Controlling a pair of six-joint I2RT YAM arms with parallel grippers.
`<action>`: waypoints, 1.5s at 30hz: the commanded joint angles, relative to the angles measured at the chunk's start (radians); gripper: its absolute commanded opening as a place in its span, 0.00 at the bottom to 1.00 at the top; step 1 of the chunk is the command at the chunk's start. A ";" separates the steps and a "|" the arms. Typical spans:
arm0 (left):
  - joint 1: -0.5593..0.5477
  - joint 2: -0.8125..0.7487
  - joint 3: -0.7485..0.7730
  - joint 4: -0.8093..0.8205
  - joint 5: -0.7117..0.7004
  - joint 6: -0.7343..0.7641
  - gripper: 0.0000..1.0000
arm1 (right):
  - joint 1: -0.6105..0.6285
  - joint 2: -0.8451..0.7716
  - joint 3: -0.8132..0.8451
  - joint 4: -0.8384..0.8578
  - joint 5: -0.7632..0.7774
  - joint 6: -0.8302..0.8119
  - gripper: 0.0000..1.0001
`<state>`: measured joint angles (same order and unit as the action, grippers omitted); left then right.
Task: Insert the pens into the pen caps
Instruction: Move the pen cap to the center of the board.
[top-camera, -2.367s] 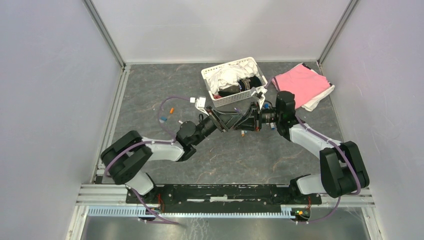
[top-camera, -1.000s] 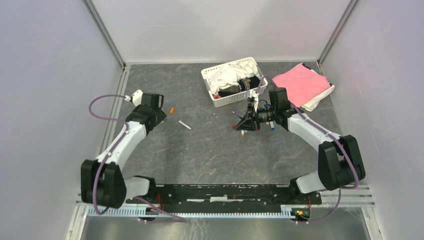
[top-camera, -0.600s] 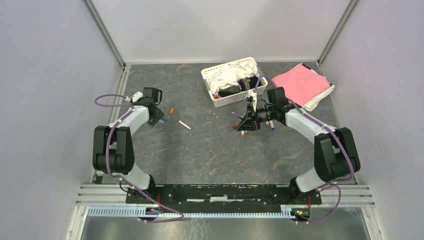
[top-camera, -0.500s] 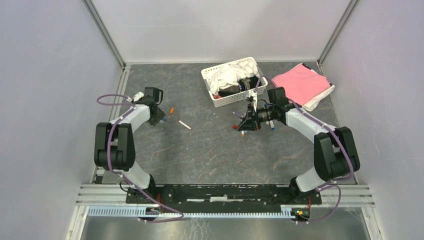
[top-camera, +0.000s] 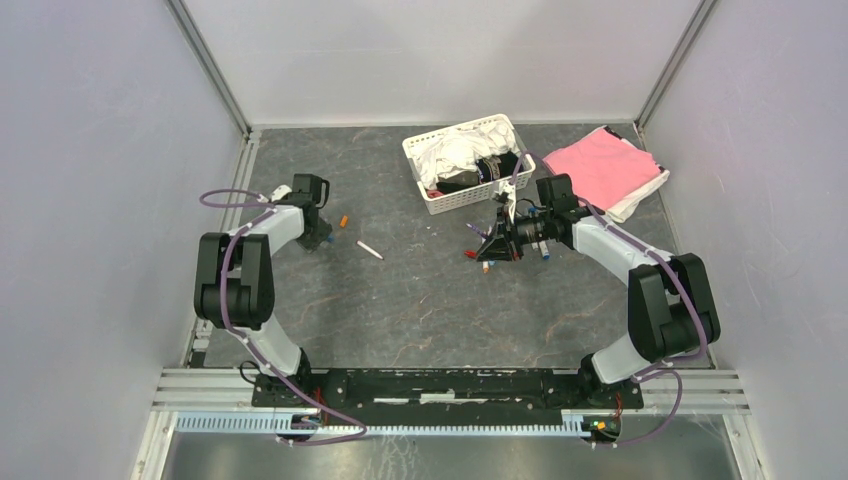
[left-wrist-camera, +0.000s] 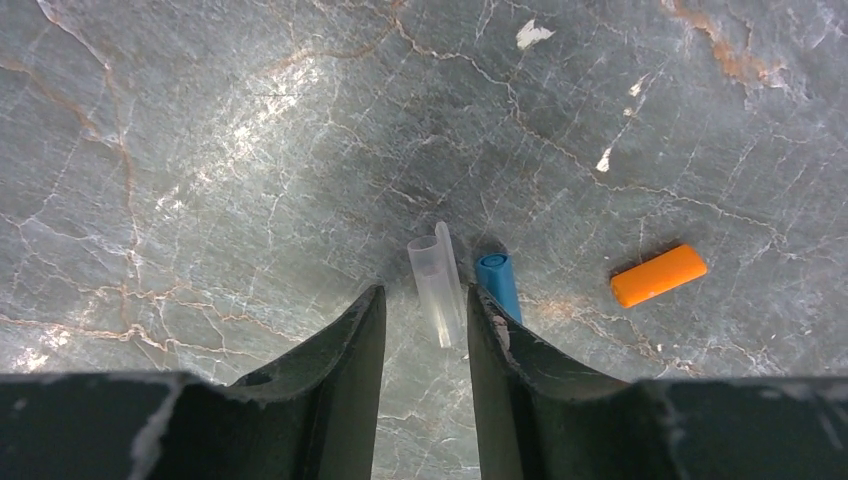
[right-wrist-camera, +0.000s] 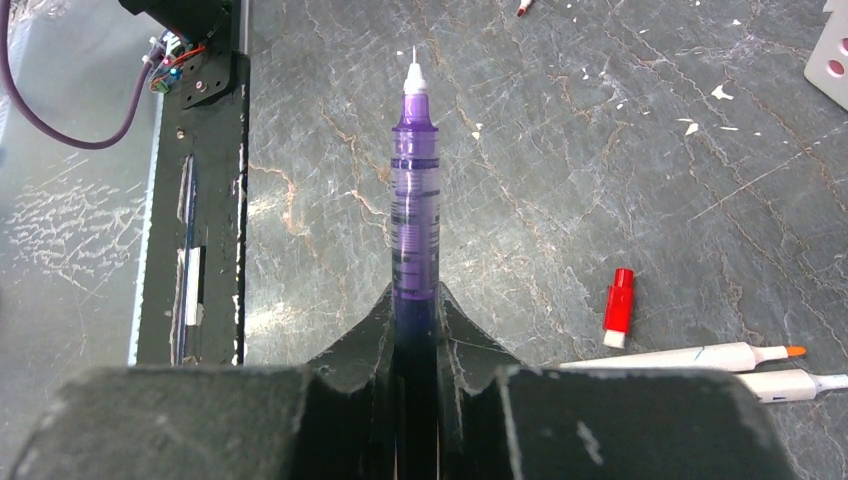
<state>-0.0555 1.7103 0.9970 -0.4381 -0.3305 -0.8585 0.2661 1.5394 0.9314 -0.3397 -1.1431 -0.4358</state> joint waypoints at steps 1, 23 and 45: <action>0.005 0.016 0.034 0.029 -0.002 -0.042 0.42 | -0.006 0.002 0.035 -0.007 -0.030 -0.021 0.00; 0.004 -0.041 -0.054 -0.071 0.008 0.024 0.17 | -0.005 -0.024 0.022 0.003 -0.069 -0.019 0.00; -0.185 -0.330 -0.241 -0.074 0.138 0.181 0.02 | 0.065 -0.137 0.007 -0.042 -0.098 -0.158 0.00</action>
<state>-0.1513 1.3743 0.7456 -0.4896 -0.1738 -0.7551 0.3317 1.4464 0.9314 -0.3866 -1.2156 -0.5747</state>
